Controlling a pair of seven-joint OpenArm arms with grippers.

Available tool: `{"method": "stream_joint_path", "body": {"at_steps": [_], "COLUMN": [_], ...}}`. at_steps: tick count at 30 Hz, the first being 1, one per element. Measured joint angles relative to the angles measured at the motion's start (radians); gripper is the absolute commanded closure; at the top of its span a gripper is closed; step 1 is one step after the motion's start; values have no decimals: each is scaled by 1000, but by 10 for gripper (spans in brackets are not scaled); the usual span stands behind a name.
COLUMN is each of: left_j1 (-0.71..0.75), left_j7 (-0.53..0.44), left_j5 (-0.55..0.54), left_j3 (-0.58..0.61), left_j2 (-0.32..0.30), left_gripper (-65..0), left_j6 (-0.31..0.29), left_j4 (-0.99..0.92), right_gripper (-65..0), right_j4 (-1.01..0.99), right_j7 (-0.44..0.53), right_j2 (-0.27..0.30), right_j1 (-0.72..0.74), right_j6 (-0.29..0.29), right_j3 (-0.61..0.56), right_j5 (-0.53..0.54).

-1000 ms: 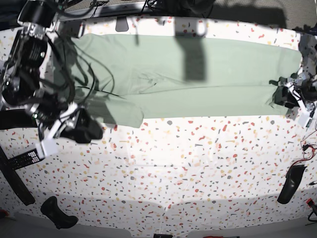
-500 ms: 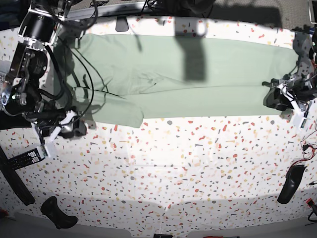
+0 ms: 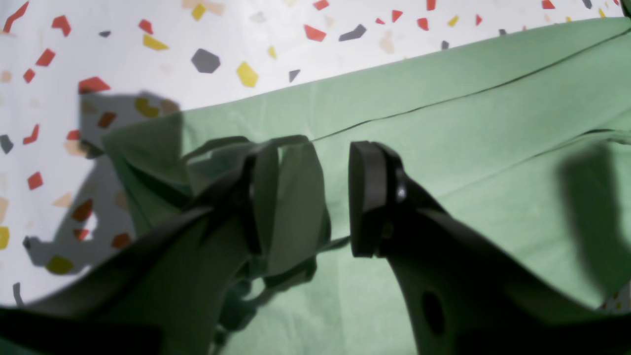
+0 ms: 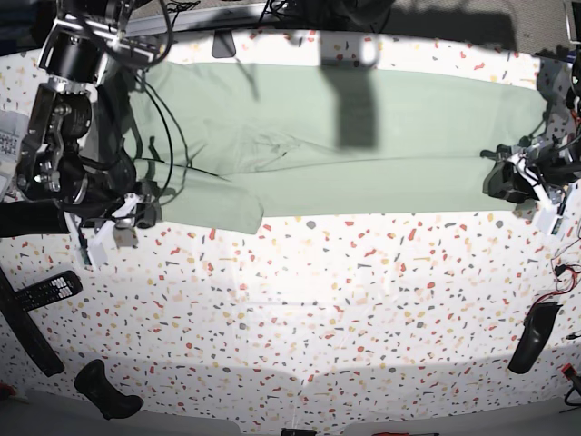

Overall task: Fold the T-shirt properly
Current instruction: 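Lower the folded edge onto the shirt, keeping both grippers closed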

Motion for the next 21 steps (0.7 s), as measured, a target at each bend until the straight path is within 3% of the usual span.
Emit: {"method": "stream_joint_path", "body": {"at_steps": [8,11,18,21], "left_j1": [0,0,0,0], "left_j7": [0,0,0,0], "left_j5": [0,0,0,0], "left_j3": [0,0,0,0], "left_j2": [0,0,0,0], "left_gripper": [-218,-218,-218,-218], "left_j6": [0,0,0,0], "left_j4": [0,0,0,0], "right_gripper": [-265,-265,-264,-227], "right_j4": [-47,-47,-47,-47], "right_j7": [-2,-2,-30,-29], "right_j2": [-6,-18,-74,-98], "right_j1": [11,13,18,18], "right_j6": [-2,35,35,35], "right_j3": [0,0,0,0], "right_j5": [4,39,42,42]}}
